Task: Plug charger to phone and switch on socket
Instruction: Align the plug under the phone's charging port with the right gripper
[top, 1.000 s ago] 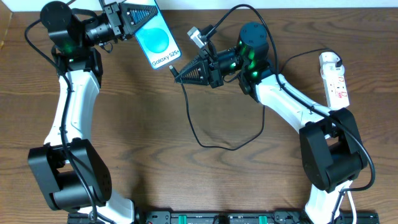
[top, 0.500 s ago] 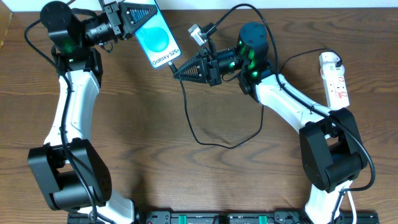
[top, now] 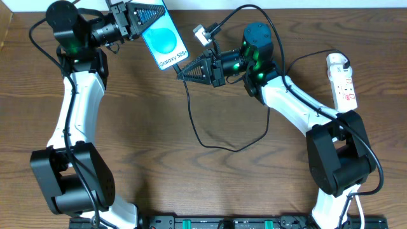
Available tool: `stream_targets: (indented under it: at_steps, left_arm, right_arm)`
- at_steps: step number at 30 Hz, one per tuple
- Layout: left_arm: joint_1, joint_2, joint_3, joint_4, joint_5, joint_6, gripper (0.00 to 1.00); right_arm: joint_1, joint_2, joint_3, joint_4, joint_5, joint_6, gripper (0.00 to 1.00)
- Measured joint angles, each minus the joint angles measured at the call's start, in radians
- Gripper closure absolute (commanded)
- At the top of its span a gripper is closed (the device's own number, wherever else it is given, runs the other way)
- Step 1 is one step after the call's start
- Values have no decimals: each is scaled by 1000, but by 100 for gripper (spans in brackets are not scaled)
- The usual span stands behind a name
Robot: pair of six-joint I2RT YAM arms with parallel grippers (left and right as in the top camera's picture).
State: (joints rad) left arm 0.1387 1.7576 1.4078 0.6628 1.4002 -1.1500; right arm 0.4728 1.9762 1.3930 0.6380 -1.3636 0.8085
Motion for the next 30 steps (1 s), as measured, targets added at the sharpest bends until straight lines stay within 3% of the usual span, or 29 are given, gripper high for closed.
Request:
stream_targets:
  at_steps: [30]
  left_arm:
    - [48, 0, 0, -33, 0, 55, 92]
  right_arm:
    - [0, 0, 0, -2, 0, -1, 99]
